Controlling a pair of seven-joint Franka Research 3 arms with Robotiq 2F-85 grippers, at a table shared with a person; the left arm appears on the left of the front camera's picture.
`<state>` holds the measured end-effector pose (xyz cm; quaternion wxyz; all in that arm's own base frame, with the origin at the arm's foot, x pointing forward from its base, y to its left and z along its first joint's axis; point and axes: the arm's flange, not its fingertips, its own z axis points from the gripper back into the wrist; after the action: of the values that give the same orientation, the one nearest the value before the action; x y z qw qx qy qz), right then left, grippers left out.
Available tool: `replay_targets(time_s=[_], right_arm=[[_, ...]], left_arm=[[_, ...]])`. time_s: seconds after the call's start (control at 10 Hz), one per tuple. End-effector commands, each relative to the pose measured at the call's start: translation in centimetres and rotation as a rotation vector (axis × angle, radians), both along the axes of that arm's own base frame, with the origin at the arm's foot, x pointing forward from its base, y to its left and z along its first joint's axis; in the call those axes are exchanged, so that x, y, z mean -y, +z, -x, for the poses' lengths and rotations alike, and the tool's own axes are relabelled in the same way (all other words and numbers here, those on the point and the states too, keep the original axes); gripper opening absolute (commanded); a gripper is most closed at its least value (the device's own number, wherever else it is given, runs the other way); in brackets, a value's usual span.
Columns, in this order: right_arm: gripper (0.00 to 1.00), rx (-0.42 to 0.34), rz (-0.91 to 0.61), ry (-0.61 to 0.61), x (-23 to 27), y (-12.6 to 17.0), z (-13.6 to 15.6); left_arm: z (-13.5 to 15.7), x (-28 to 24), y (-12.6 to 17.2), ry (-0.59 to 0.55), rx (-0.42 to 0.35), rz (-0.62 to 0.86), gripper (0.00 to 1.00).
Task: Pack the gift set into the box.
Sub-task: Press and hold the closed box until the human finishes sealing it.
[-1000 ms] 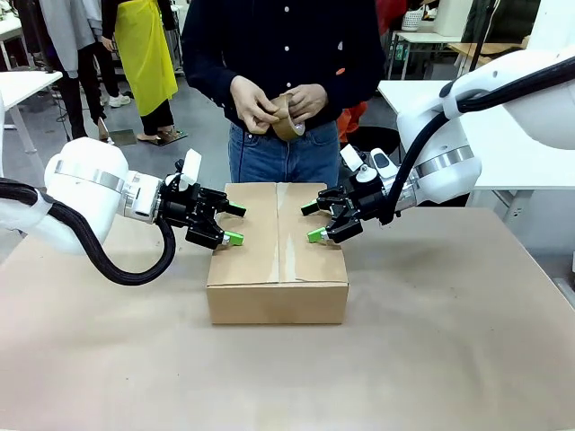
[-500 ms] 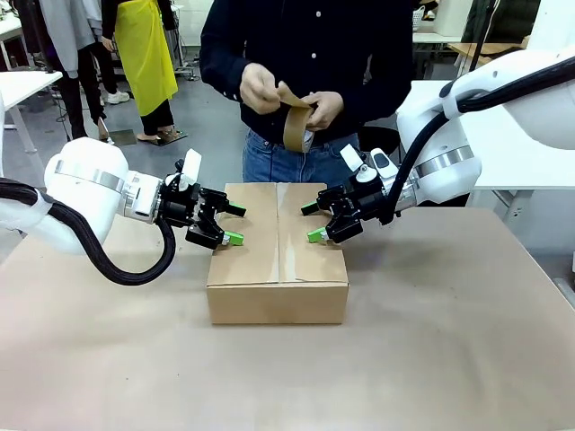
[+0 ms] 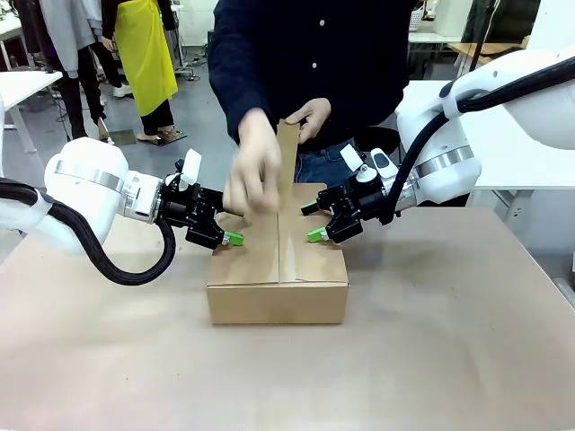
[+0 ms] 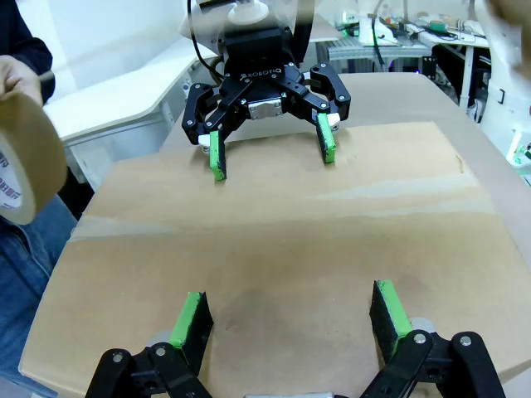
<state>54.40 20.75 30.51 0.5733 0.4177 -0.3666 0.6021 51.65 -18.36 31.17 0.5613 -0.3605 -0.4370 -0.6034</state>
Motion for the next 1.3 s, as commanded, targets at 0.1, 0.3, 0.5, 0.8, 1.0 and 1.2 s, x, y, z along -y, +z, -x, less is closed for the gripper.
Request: replay_targets(time_s=[0.1,0.3,0.5,0.8,1.0,1.2], right_arm=[[1.00,0.003,0.006,-0.002,0.03,-0.18,0.04],[1.00,0.003,0.006,-0.002,0.03,-0.18,0.04],[1.00,0.003,0.006,-0.002,0.03,-0.18,0.04],[1.00,0.003,0.006,-0.002,0.03,-0.18,0.04],[1.00,0.003,0.006,-0.002,0.03,-0.18,0.04],[1.00,0.003,0.006,-0.002,0.03,-0.18,0.04]], left_arm=[[0.12,-0.07,-0.18,-0.003,0.013,-0.001,1.00],[0.12,-0.07,-0.18,-0.003,0.013,-0.001,1.00],[0.12,-0.07,-0.18,-0.003,0.013,-0.001,1.00],[0.12,-0.07,-0.18,-0.003,0.013,-0.001,1.00],[0.12,-0.07,-0.18,-0.003,0.013,-0.001,1.00],[0.12,-0.07,-0.18,-0.003,0.013,-0.001,1.00]])
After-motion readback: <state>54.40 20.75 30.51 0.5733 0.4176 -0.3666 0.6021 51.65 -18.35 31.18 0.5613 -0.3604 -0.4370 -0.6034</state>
